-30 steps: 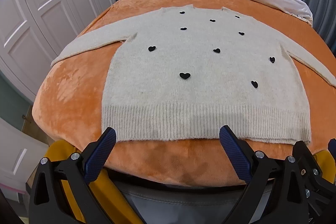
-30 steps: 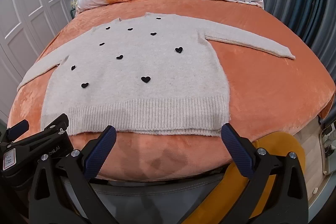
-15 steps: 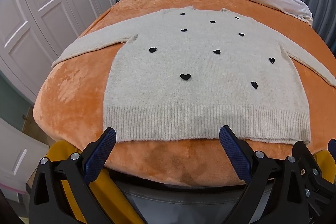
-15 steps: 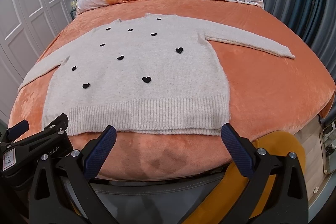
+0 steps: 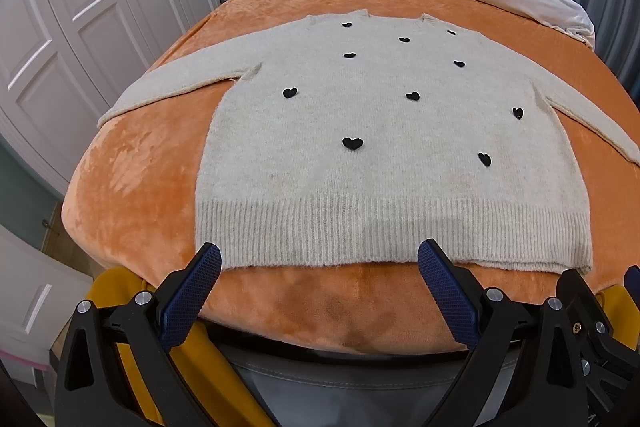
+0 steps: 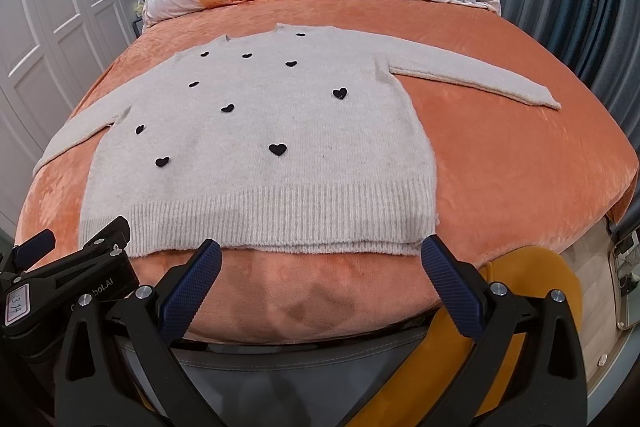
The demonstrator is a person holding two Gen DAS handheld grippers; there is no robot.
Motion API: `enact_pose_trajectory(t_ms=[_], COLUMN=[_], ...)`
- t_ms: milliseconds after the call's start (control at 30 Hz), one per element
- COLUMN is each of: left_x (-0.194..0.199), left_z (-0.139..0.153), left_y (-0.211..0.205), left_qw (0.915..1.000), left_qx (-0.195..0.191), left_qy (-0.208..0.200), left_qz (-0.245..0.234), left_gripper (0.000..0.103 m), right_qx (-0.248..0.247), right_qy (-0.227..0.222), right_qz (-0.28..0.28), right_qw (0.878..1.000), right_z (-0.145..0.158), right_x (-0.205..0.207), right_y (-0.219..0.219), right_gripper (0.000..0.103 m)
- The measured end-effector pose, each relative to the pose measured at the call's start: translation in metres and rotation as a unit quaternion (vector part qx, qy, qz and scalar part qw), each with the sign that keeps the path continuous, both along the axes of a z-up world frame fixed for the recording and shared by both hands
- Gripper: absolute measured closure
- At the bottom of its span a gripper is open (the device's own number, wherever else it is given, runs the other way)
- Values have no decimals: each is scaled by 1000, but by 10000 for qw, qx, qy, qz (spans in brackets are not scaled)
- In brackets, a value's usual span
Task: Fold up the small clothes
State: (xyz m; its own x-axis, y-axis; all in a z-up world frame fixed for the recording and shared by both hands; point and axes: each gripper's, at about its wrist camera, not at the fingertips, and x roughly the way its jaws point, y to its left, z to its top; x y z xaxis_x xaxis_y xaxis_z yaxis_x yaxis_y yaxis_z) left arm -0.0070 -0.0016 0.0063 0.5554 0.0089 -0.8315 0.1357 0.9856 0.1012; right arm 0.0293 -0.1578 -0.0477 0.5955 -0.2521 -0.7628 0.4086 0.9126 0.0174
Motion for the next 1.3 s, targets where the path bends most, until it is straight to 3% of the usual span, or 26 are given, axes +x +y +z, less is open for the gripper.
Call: enact_pose_trajectory(t_ms=[1300], left_x=[-3], left_z=[-6], left_y=[0], left_qw=[10000], left_qx=[12], left_qy=[36], left_qz=[-6], left_gripper=[8], right_qx=[40], right_qy=[33], right_qz=[-71], right_qw=[10000], right_z=[-8], right_x=[-2], right_y=[-2], right_gripper=[5])
